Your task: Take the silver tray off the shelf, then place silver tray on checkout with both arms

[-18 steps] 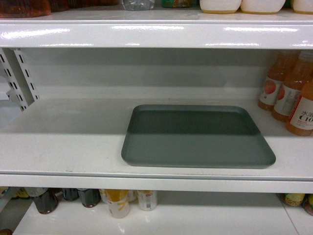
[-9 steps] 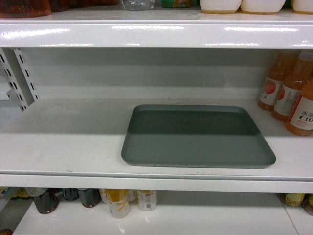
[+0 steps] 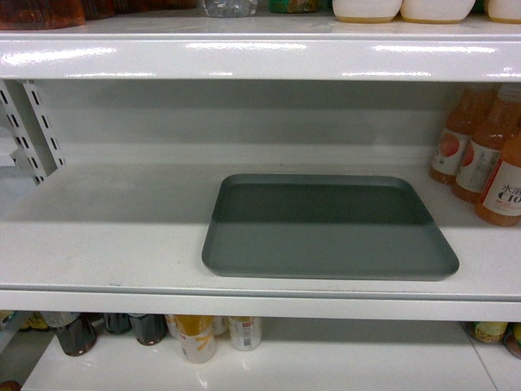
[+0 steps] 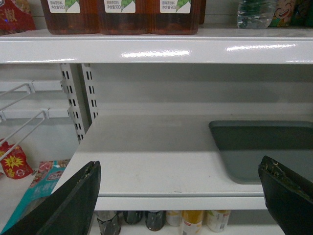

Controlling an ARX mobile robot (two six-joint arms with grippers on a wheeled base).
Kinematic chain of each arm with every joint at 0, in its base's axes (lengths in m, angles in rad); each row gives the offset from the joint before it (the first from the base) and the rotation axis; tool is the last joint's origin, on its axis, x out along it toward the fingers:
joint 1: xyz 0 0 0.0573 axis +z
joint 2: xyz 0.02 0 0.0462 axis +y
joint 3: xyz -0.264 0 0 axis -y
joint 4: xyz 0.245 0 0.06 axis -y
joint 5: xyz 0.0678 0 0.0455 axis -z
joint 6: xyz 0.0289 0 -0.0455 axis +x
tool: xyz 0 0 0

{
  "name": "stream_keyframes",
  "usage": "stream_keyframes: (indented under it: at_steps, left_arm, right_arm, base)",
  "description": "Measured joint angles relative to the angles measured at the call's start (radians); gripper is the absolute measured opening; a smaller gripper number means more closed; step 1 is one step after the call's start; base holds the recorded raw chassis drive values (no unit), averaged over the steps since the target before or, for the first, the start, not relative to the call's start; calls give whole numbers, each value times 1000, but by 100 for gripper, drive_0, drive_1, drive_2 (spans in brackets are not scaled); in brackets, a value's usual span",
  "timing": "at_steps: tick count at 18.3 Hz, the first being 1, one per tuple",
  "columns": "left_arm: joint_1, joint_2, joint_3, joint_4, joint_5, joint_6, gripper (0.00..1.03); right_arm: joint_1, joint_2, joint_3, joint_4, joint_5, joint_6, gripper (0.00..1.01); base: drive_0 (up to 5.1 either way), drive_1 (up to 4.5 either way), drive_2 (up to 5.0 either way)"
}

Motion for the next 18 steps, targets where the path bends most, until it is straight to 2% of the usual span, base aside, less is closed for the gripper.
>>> stream_keyframes:
  at_steps: [8,9,10,11,12,13,14,16,18]
  left_arm:
    - [0,0,0,0,0,0,98]
    - [-51,53,49,-151,-116,-13,98]
    - [-158,256,140,-276,-288,-42,98]
    - [-210,398,175,-232,-368,-48,98]
    - [-211,491,186,-195,-385,-64,98]
    - [-198,616,187,-122,-371,-89,98]
    - [-194,743,193,-44,-322,-102,98]
    - [-198,1003,249,148,-243,-134,98]
    - [-225,1189,319,295,-220,-135,98]
  right_arm:
    - [0,0,0,0,0,0,98]
    - [-26,33,33,-113,-69,0,98]
    - [-91,198,87,-197,-183,-5,98]
    - [-132,330,102,-172,-249,-16,98]
    - [-147,409,102,-140,-283,-31,98]
    - [-150,524,102,-62,-302,-48,98]
    - [-143,632,108,8,-320,-58,98]
    - [-97,849,130,165,-336,-50,98]
    - [-48,1014,175,293,-334,-31,98]
  base:
    - [0,0,0]
    - [0,0,0]
    - [0,0,0]
    - [0,0,0]
    - [0,0,0]
    - [0,0,0]
    - [0,0,0]
    - [0,0,0]
    - [0,0,0]
